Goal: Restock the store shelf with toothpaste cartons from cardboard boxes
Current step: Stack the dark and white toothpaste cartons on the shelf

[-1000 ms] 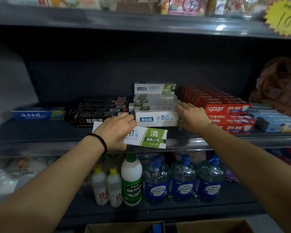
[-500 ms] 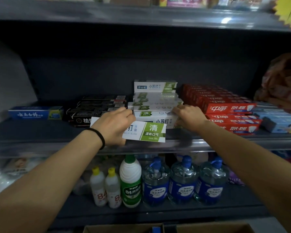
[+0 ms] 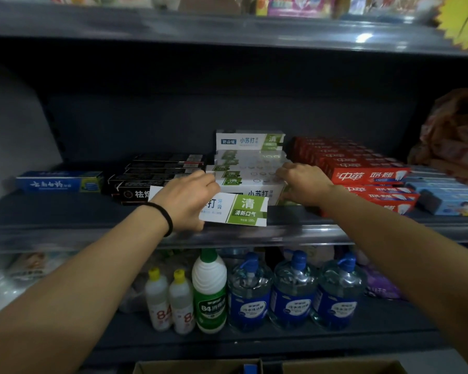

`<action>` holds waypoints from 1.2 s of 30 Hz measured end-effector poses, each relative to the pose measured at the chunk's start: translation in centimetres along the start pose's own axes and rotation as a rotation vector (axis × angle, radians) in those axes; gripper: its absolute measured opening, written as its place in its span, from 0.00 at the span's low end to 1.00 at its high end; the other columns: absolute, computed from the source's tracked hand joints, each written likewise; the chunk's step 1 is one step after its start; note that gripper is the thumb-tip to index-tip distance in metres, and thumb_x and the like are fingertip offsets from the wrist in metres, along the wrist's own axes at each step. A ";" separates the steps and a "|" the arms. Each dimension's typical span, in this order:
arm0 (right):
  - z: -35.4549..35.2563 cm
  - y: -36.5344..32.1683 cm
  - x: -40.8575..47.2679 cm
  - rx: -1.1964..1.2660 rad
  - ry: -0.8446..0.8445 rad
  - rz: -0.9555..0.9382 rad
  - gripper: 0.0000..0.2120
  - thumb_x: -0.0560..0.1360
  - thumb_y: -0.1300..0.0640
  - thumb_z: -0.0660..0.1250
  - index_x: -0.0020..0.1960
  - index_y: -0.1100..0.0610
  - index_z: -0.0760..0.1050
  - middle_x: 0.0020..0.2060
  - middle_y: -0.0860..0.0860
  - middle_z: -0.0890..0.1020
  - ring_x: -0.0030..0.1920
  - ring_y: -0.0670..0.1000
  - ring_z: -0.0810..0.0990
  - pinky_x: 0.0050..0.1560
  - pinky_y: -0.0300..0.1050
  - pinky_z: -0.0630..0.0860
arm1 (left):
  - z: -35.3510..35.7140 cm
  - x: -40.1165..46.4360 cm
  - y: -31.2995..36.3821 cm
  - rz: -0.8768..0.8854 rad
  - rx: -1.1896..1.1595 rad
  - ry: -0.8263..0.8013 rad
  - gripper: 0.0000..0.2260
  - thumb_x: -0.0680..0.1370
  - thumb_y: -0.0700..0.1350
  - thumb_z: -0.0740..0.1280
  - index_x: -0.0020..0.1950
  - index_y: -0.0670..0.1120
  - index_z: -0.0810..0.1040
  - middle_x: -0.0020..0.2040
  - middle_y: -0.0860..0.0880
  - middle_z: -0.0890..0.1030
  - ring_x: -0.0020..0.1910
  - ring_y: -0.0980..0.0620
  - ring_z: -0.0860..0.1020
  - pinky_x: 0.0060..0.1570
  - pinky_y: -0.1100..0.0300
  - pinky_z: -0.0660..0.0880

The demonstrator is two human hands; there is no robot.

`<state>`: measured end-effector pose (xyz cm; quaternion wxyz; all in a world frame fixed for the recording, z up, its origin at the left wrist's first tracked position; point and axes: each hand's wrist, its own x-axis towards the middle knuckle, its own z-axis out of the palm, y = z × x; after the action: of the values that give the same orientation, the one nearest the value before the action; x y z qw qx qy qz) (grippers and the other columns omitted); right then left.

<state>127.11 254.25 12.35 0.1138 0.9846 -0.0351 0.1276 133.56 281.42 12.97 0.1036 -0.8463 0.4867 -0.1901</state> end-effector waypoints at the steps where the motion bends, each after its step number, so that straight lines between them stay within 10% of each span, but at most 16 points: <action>1: -0.4 -0.1 -0.2 0.021 0.001 0.001 0.22 0.74 0.47 0.68 0.65 0.54 0.71 0.61 0.52 0.76 0.57 0.54 0.77 0.50 0.49 0.75 | 0.0 -0.1 0.1 -0.003 0.001 -0.003 0.23 0.68 0.51 0.71 0.60 0.49 0.69 0.58 0.52 0.69 0.58 0.52 0.67 0.40 0.61 0.66; 15: -8.4 -3.4 -6.0 0.528 -0.335 -0.051 0.37 0.68 0.52 0.77 0.72 0.54 0.64 0.62 0.47 0.73 0.61 0.48 0.72 0.61 0.42 0.72 | -2.9 -0.9 4.2 0.065 0.016 0.169 0.21 0.67 0.47 0.73 0.57 0.45 0.71 0.56 0.48 0.72 0.56 0.49 0.69 0.41 0.62 0.63; 23: -9.3 -3.7 -6.8 0.570 -0.370 -0.016 0.19 0.69 0.56 0.76 0.57 0.53 0.74 0.51 0.49 0.79 0.52 0.50 0.79 0.53 0.44 0.77 | -4.1 -1.2 5.6 0.146 0.034 0.268 0.24 0.57 0.44 0.78 0.48 0.44 0.73 0.47 0.47 0.75 0.46 0.47 0.73 0.40 0.55 0.73; 36: -8.3 0.1 -6.6 0.478 -0.182 0.044 0.21 0.67 0.61 0.77 0.57 0.53 0.76 0.52 0.48 0.79 0.52 0.50 0.78 0.55 0.47 0.77 | -3.9 0.4 1.2 -0.078 -0.268 0.012 0.27 0.72 0.51 0.72 0.68 0.49 0.68 0.63 0.48 0.72 0.62 0.47 0.70 0.59 0.51 0.70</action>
<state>118.72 256.36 18.48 -0.1284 0.9900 -0.0353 0.0457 131.11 280.51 16.13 -0.0206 -0.8698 0.4750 -0.1322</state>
